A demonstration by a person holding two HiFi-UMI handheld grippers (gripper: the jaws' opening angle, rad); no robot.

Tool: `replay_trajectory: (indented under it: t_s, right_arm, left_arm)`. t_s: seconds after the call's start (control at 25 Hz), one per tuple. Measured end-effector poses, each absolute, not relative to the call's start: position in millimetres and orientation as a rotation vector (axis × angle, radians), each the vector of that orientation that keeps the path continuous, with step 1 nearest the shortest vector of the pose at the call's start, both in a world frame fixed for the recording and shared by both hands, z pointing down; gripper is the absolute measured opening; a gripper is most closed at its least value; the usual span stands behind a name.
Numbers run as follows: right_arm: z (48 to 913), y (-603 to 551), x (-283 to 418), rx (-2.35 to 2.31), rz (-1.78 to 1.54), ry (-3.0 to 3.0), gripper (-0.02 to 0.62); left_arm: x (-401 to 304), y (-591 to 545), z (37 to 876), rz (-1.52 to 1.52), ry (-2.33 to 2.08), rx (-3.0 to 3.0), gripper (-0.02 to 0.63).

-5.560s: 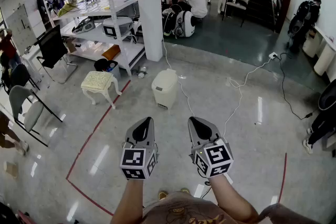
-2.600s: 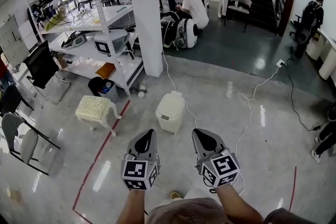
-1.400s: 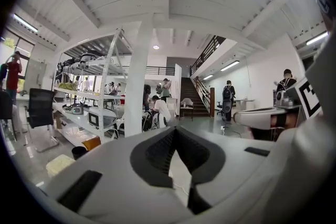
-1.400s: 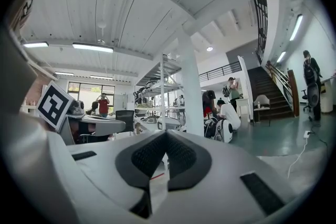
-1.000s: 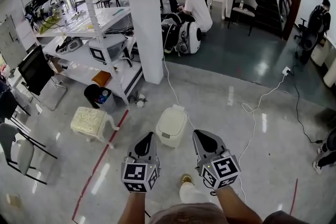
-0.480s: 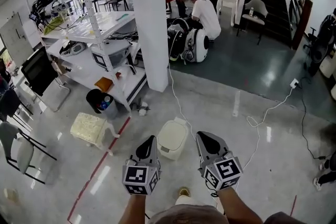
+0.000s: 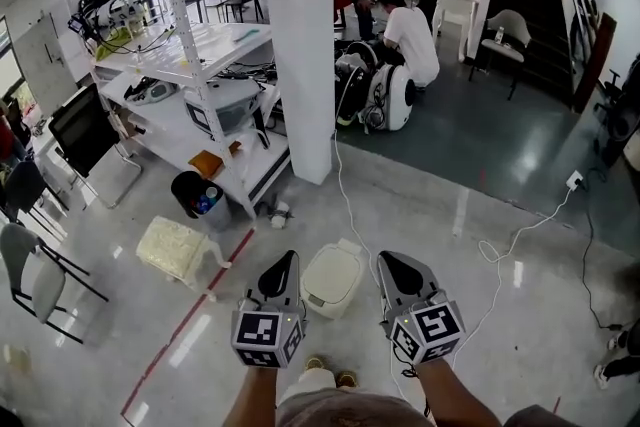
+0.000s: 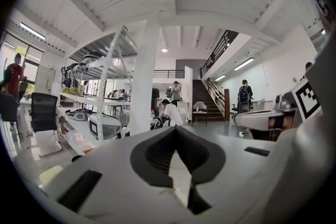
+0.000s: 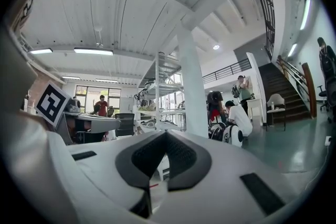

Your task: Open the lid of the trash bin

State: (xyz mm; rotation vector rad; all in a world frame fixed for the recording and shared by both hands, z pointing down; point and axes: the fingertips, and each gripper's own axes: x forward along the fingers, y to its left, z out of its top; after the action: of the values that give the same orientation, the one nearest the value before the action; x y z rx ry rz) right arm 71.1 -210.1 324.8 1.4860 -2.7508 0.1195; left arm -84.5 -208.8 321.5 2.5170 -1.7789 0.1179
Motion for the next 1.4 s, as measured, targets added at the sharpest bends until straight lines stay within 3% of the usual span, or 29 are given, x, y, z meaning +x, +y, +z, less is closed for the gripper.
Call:
replay_trajectory:
  t_s: [0.84, 1.4]
  right_arm:
    - [335.9, -289.5, 45.2, 1.521, 0.153, -2.727, 0.029]
    - [408.7, -324.7, 40.0, 1.492, 0.214, -2.694, 0.029]
  left_arm:
    - [-104.8, -299.9, 333.4, 0.136, -1.730, 2.557, -0.006]
    - [-96.8, -330.8, 415.5, 0.214, -1.644, 2.537, -0.006]
